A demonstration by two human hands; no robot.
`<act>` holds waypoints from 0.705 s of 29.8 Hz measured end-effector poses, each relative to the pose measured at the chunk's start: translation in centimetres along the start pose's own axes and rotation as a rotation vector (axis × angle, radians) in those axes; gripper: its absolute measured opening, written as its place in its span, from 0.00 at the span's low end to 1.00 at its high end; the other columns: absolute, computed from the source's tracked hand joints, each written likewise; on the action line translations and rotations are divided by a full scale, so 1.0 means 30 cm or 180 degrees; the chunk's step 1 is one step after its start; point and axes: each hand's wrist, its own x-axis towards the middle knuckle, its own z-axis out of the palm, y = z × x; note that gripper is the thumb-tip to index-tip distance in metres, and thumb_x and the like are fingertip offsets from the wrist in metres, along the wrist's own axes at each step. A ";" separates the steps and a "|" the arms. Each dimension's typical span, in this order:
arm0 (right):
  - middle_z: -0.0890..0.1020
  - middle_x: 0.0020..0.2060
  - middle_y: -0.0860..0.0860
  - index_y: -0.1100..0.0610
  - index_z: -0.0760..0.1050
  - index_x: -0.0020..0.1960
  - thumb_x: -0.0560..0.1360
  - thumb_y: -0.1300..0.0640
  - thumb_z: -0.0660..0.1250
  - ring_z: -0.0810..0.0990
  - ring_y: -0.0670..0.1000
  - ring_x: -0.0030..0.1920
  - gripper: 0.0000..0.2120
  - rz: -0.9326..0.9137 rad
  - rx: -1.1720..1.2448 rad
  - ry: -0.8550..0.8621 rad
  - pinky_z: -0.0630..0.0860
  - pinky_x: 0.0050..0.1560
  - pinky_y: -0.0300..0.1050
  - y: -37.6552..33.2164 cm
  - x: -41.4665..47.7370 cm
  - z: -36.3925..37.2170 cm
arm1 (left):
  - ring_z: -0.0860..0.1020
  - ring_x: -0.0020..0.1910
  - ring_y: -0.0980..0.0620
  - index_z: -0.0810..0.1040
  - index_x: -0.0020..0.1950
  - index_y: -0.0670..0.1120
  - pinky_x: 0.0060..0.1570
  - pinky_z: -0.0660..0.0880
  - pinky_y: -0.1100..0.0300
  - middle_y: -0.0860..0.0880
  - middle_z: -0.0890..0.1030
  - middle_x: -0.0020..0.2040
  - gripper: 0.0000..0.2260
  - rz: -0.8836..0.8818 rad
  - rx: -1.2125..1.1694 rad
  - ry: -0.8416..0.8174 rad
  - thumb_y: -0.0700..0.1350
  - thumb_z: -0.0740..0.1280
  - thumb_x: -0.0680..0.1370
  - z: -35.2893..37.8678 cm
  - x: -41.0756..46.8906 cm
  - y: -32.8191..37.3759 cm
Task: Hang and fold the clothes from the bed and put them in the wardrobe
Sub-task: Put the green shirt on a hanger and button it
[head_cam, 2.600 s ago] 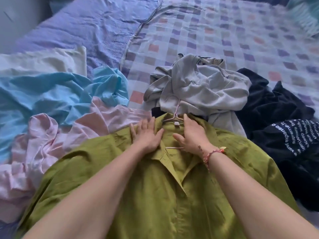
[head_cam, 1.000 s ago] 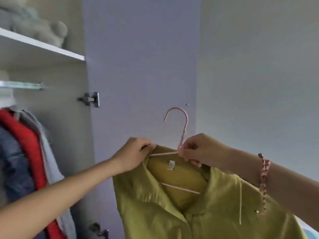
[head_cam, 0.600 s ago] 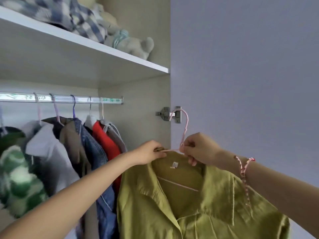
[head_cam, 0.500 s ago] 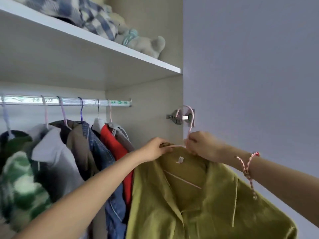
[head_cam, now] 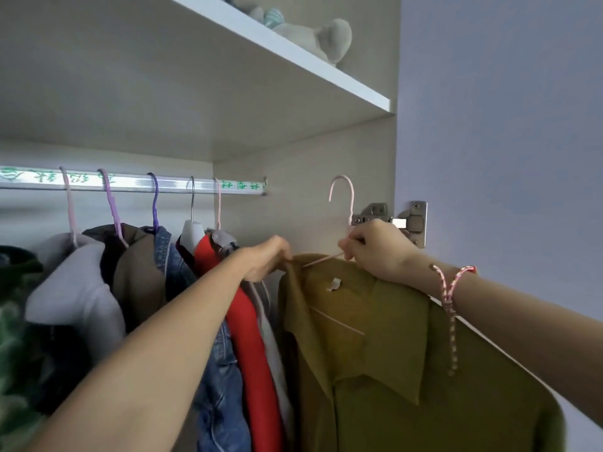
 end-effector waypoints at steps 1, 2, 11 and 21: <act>0.81 0.49 0.55 0.65 0.81 0.45 0.79 0.55 0.60 0.78 0.53 0.49 0.15 0.0020 0.0045 0.0025 0.68 0.44 0.37 0.008 0.021 0.017 | 0.68 0.55 0.47 0.71 0.37 0.44 0.66 0.56 0.52 0.42 0.73 0.50 0.11 -0.0156 0.0067 0.0091 0.48 0.58 0.60 -0.020 0.002 -0.015; 0.81 0.50 0.56 0.65 0.80 0.47 0.79 0.55 0.61 0.79 0.54 0.51 0.15 -0.0030 0.0090 0.0015 0.69 0.46 0.38 0.013 0.070 0.033 | 0.67 0.56 0.47 0.73 0.39 0.43 0.64 0.57 0.52 0.43 0.72 0.53 0.11 -0.0348 0.0175 0.0323 0.49 0.59 0.64 -0.046 0.016 -0.030; 0.79 0.53 0.62 0.64 0.76 0.52 0.79 0.54 0.60 0.78 0.63 0.53 0.13 -0.0212 0.0467 0.0127 0.73 0.51 0.48 -0.124 0.380 0.230 | 0.70 0.65 0.46 0.72 0.66 0.41 0.61 0.68 0.56 0.42 0.73 0.66 0.18 -0.0252 0.0804 0.1163 0.49 0.59 0.81 -0.125 -0.001 -0.014; 0.77 0.57 0.62 0.65 0.74 0.58 0.79 0.59 0.60 0.77 0.60 0.58 0.12 -0.0128 0.0635 -0.0127 0.72 0.54 0.48 -0.312 0.671 0.397 | 0.73 0.61 0.42 0.76 0.60 0.42 0.62 0.70 0.51 0.41 0.76 0.62 0.16 0.0210 0.1658 0.2185 0.35 0.58 0.75 -0.284 -0.045 0.044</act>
